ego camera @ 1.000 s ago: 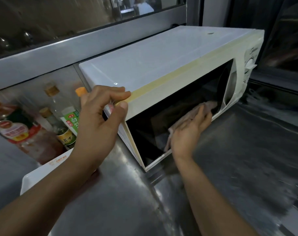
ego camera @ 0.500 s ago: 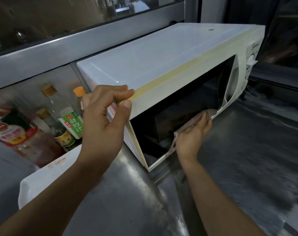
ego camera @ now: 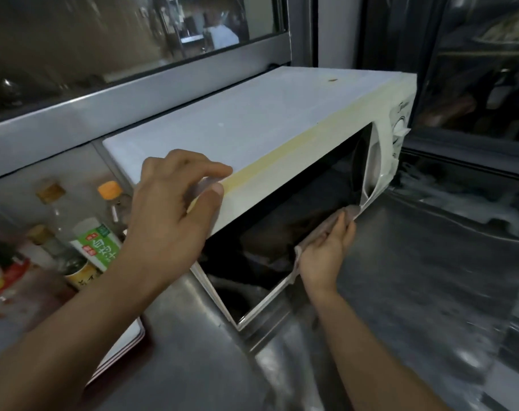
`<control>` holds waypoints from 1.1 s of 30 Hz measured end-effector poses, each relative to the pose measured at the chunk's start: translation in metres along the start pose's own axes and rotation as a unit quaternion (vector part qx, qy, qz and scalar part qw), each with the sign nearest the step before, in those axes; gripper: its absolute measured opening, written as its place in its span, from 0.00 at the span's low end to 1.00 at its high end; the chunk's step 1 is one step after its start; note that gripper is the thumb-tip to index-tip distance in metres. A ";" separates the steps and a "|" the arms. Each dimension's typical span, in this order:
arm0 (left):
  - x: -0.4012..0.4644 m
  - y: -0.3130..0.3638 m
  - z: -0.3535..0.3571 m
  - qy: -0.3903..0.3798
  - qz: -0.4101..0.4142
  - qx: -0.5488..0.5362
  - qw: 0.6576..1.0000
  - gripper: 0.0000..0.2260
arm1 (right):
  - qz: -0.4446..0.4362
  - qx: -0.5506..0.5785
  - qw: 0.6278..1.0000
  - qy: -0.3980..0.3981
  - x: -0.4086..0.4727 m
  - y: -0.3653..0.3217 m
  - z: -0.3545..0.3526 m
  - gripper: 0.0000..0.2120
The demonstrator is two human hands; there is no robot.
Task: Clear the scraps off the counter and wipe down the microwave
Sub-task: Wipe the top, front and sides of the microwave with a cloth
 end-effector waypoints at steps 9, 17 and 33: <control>0.000 -0.003 0.004 0.013 0.010 -0.028 0.999 0.13 | 0.055 0.010 0.998 0.008 0.057 0.029 -0.016 0.26; -0.001 -0.004 0.004 0.024 0.002 -0.023 0.999 0.13 | 0.006 -0.021 1.000 -0.017 -0.014 0.033 -0.004 0.26; -0.003 -0.004 0.002 0.046 -0.016 -0.021 0.999 0.13 | 0.032 -0.019 0.999 -0.016 -0.005 0.029 -0.005 0.27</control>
Point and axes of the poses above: each hand's wrist, its own x-axis towards the middle knuckle, its own z-axis out of the palm, y = z × x, the point moved 8 cm from there along x, towards the middle knuckle, and after that the axes turned 2 degrees about z, right-handed, at the moved point
